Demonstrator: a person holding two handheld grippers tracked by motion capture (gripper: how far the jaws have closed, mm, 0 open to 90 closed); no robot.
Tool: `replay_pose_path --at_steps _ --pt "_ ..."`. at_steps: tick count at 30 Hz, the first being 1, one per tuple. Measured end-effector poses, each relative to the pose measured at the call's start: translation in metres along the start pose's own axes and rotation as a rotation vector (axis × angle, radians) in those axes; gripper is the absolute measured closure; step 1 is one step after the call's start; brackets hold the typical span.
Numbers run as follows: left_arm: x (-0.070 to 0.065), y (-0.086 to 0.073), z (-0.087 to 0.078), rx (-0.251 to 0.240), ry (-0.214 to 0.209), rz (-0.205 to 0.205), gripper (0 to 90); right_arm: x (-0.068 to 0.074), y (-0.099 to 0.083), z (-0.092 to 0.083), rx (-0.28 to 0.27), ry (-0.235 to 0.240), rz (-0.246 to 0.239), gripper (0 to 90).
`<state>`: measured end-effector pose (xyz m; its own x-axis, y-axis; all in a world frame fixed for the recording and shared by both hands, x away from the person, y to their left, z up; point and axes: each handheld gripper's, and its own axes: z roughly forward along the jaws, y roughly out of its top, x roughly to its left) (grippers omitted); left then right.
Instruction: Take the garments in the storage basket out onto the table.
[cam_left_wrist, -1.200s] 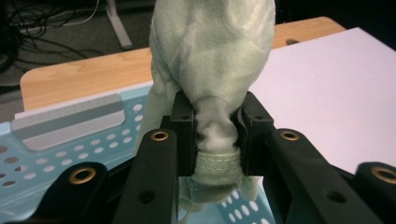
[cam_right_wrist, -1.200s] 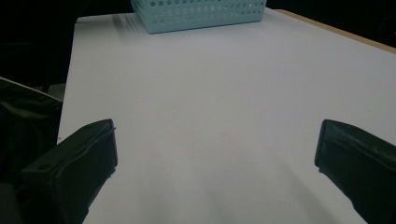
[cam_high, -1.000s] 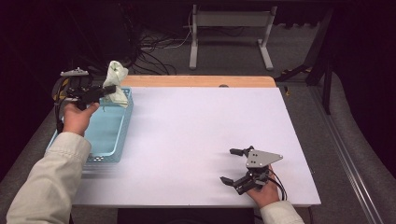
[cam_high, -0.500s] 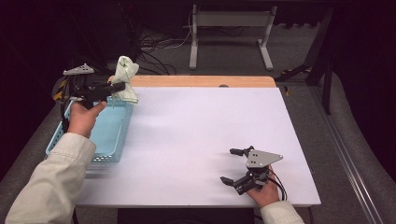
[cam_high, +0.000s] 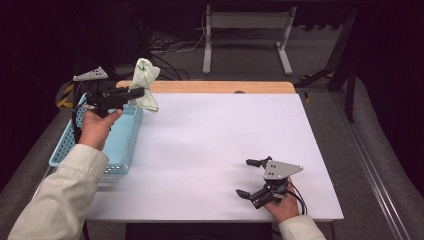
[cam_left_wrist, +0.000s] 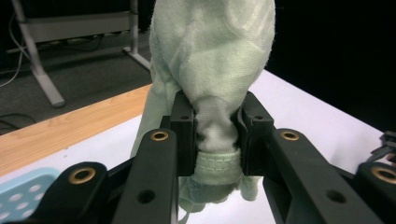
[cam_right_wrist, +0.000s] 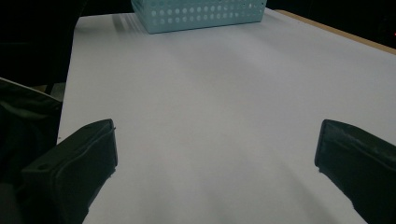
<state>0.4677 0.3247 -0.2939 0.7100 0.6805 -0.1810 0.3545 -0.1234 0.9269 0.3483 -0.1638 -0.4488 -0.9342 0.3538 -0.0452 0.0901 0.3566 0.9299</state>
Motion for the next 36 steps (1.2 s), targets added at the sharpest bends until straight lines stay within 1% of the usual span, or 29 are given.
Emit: replay_pose_path --at_steps 4,7,12,18,24,30,36 --pt "-0.012 0.001 0.006 -0.009 -0.032 0.013 72.6 0.000 0.000 0.000 -0.002 0.000 -0.002 0.0" --pt "-0.020 0.001 0.012 -0.010 -0.050 0.030 72.6 0.000 0.000 0.000 -0.003 0.000 -0.003 0.0" --pt "-0.032 -0.004 0.025 -0.001 -0.081 0.036 72.5 0.000 0.000 0.000 -0.003 0.001 -0.003 0.0" --pt "-0.046 -0.017 0.044 0.003 -0.129 0.021 72.5 0.000 0.000 0.000 -0.004 0.001 -0.003 0.0" --pt "-0.059 -0.030 0.059 0.006 -0.161 0.015 72.4 0.000 0.000 0.000 -0.003 0.001 -0.003 0.0" --pt "-0.069 -0.039 0.073 0.004 -0.197 0.014 72.4 0.000 0.000 0.000 -0.002 0.001 -0.003 0.0" --pt "-0.078 -0.048 0.088 0.016 -0.227 0.016 72.3 0.000 0.000 0.000 -0.003 0.001 -0.005 0.0"
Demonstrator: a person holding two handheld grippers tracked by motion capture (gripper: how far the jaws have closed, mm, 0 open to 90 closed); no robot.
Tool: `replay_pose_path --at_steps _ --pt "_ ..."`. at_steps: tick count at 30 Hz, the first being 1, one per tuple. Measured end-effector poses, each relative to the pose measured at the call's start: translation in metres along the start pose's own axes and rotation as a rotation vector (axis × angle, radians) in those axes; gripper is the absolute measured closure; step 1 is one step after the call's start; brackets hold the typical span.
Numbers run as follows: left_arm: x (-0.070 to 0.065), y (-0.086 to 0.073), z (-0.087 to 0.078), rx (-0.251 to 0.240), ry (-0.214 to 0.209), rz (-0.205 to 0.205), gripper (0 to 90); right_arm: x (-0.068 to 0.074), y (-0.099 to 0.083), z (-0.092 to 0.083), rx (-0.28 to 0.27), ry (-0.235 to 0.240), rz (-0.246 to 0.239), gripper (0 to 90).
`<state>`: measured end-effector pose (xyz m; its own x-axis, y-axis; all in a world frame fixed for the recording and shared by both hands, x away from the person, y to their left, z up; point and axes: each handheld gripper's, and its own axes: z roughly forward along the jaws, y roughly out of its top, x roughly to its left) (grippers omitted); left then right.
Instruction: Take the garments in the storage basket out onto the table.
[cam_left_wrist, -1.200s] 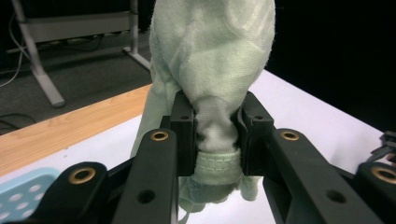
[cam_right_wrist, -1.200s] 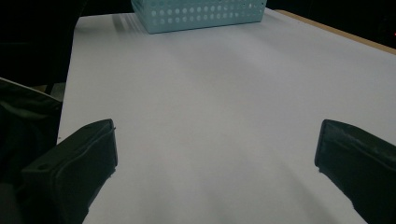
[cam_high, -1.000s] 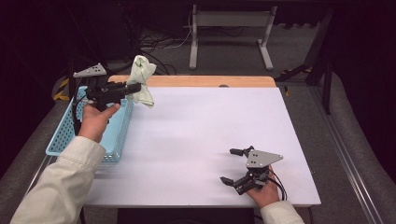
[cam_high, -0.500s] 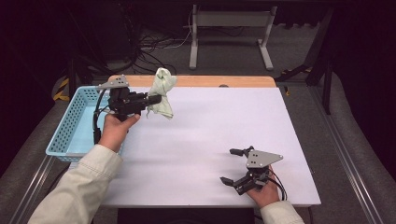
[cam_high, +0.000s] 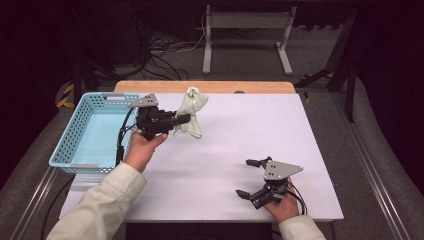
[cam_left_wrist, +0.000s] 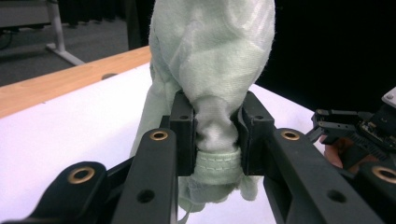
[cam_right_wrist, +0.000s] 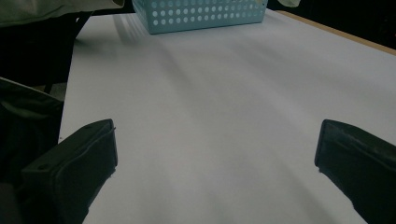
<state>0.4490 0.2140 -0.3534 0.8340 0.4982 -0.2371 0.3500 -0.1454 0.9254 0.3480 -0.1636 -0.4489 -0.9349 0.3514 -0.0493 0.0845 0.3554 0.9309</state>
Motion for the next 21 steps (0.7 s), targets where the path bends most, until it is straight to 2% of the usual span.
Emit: replay_pose_path --at_steps 14,21 --pt "-0.011 -0.022 0.033 0.035 -0.054 -0.020 72.2 0.000 0.000 0.000 0.001 0.002 0.001 0.0" --pt "-0.016 -0.034 0.046 0.056 -0.067 -0.007 72.1 0.000 0.000 0.000 -0.002 0.004 0.003 0.0"
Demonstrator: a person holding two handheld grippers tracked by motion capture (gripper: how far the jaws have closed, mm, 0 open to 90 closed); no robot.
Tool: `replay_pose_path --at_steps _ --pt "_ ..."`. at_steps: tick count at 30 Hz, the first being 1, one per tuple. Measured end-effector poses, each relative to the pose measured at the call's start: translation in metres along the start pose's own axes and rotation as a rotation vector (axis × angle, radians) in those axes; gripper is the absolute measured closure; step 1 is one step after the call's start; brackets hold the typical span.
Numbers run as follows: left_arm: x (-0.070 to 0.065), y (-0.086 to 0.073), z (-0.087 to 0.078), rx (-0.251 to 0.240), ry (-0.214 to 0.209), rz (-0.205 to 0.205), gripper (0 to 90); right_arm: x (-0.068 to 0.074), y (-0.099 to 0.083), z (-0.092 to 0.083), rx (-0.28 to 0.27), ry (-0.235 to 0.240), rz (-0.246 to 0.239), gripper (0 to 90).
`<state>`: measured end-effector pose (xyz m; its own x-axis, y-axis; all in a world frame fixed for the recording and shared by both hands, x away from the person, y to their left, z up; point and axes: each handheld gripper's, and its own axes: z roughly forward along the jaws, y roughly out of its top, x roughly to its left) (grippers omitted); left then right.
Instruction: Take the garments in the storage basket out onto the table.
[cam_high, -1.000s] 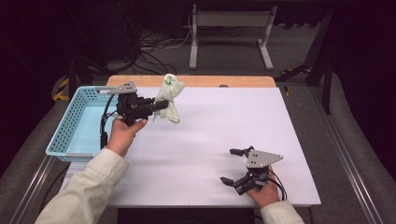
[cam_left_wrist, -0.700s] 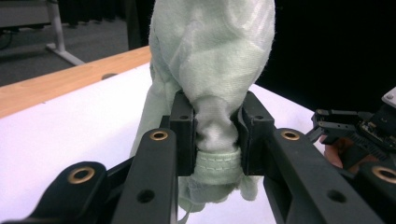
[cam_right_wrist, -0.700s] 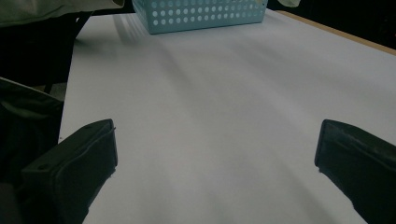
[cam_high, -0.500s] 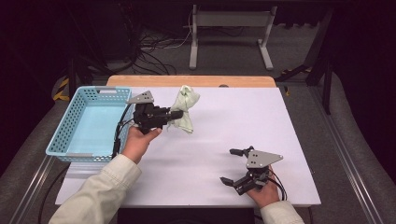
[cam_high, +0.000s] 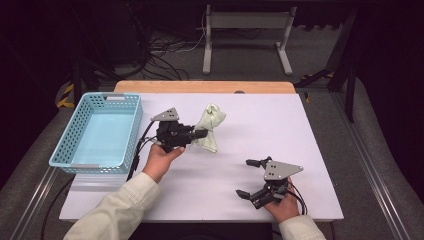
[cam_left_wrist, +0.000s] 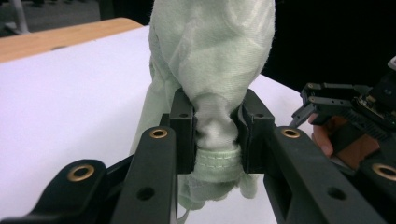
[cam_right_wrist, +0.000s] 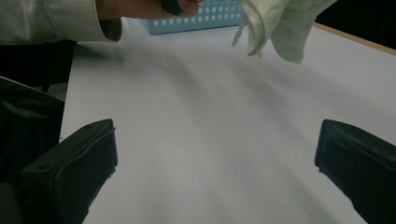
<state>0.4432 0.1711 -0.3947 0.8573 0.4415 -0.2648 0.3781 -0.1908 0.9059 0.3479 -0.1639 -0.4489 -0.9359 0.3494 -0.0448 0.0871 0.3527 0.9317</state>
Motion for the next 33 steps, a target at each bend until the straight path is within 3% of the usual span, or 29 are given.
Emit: replay_pose_path --at_steps 15,33 --pt "-0.001 -0.016 0.022 0.052 0.011 0.002 71.6 0.000 0.000 0.000 0.000 0.000 -0.001 0.0" --pt "0.009 -0.028 0.036 0.174 0.114 0.033 67.7 0.000 0.000 0.000 0.003 0.001 -0.001 0.0"
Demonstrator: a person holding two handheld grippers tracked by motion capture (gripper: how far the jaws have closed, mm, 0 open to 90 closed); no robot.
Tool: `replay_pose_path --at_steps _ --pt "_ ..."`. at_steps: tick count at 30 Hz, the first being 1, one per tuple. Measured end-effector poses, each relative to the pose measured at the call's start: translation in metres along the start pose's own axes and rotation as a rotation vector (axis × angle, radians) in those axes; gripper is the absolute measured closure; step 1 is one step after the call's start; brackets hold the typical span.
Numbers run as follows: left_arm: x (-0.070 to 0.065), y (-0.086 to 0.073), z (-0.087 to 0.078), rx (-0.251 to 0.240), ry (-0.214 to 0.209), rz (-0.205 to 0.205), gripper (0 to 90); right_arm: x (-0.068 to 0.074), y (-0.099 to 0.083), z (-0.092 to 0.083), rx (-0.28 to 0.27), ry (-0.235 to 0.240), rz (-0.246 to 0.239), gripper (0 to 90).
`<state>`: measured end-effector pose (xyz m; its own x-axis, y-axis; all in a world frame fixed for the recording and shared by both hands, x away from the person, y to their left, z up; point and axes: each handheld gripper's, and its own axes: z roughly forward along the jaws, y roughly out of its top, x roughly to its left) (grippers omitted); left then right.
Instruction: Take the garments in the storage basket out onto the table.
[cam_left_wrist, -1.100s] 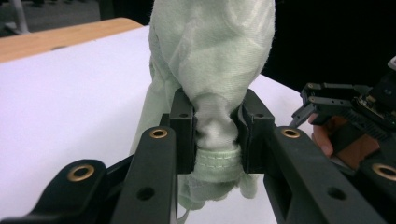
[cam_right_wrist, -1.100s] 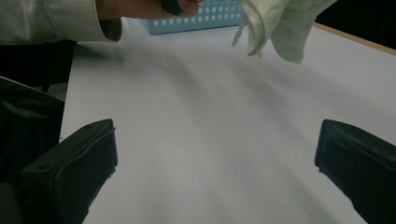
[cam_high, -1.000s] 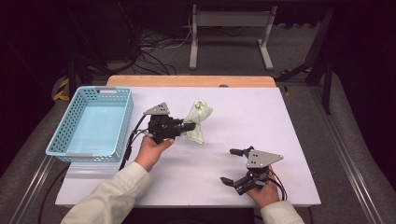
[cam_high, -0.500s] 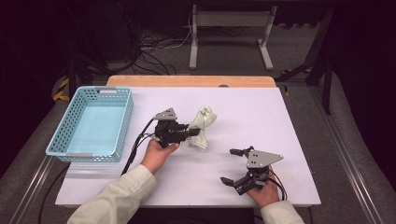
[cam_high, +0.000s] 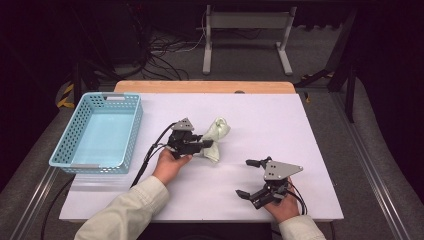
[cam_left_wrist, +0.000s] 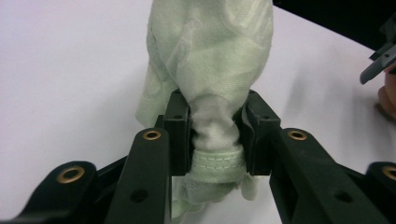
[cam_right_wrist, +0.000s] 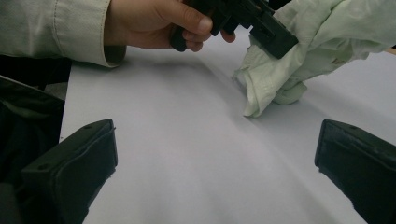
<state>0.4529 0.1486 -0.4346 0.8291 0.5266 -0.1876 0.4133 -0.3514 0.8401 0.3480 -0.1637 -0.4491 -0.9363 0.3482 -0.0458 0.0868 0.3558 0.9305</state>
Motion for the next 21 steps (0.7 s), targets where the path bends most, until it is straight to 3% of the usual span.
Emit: replay_pose_path --at_steps 4,7,14,21 --pt "-0.003 0.000 0.001 0.017 0.028 0.024 62.0 0.000 0.000 0.000 0.000 0.000 0.000 0.0" --pt "-0.004 0.000 0.001 0.022 0.045 0.043 51.9 0.000 0.000 0.000 0.001 0.000 0.000 0.0" --pt "-0.007 0.006 -0.007 -0.047 0.029 0.044 22.2 0.000 0.000 0.000 0.000 0.000 -0.001 0.0" --pt "-0.013 0.011 -0.016 -0.079 0.006 0.062 9.6 0.000 0.000 0.000 -0.003 0.000 -0.001 0.0"
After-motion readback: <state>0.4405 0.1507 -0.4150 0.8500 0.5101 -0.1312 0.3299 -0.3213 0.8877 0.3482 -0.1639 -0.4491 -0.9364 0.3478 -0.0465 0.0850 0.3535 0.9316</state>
